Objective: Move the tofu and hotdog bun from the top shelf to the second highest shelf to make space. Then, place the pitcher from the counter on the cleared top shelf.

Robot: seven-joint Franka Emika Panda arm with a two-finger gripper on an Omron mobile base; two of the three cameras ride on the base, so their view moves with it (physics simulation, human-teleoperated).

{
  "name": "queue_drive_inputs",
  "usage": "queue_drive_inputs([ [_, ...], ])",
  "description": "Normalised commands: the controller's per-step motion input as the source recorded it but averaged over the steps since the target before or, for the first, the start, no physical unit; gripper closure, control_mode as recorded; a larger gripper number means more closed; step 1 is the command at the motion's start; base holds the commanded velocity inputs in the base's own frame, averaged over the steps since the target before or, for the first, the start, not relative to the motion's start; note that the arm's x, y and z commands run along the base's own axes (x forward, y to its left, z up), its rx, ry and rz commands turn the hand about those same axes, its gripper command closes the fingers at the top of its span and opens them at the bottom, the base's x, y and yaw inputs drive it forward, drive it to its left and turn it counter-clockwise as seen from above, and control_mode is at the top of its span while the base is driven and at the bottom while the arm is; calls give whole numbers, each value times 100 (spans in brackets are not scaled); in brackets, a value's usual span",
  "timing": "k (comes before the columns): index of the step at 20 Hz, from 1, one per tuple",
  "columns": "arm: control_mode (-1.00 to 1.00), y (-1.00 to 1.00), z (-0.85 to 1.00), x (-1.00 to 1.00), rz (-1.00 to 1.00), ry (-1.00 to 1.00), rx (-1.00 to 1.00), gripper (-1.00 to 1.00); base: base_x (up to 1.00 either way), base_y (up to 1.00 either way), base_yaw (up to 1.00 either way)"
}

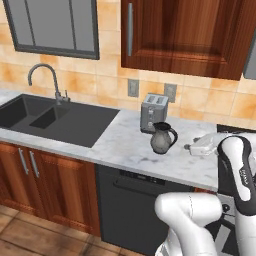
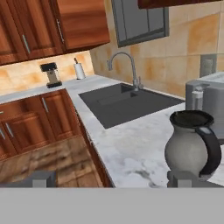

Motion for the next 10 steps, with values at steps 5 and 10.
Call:
queue_drive_inputs([
  [5, -100, -25, 0, 43, 0, 0, 11, -100, 0, 0, 0],
  [10, -100, -19, 0, 33, 0, 0, 5, -100, 0, 0, 0],
])
